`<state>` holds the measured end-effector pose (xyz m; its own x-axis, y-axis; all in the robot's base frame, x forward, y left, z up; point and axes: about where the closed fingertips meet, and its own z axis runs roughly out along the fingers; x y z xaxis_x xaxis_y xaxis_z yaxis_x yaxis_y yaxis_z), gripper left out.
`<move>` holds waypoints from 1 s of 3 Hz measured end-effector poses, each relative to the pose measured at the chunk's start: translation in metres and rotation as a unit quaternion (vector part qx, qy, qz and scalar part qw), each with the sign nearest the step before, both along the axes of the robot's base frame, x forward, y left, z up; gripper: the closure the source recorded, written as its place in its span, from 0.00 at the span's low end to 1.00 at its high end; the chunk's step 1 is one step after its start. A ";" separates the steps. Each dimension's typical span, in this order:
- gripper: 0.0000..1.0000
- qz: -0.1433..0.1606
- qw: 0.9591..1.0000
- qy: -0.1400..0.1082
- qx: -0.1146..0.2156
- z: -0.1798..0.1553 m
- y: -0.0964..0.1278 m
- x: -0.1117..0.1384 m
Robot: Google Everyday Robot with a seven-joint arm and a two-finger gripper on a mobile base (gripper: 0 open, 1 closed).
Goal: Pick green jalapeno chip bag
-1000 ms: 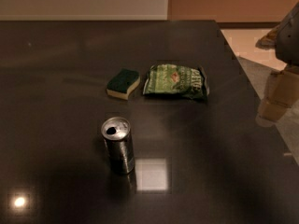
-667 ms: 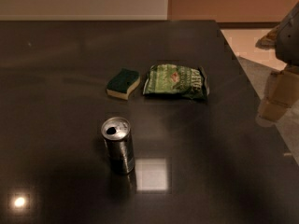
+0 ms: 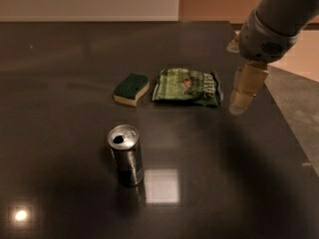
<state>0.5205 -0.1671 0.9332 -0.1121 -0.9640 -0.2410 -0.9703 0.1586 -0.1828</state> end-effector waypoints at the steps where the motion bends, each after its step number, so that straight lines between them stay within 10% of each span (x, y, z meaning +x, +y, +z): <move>1: 0.00 0.024 1.000 0.010 0.007 -0.020 0.020 0.034; 3: 0.00 0.036 0.999 0.022 0.009 -0.057 0.040 0.081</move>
Offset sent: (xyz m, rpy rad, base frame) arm 0.0877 0.0446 -0.0586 0.0182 0.0573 0.0910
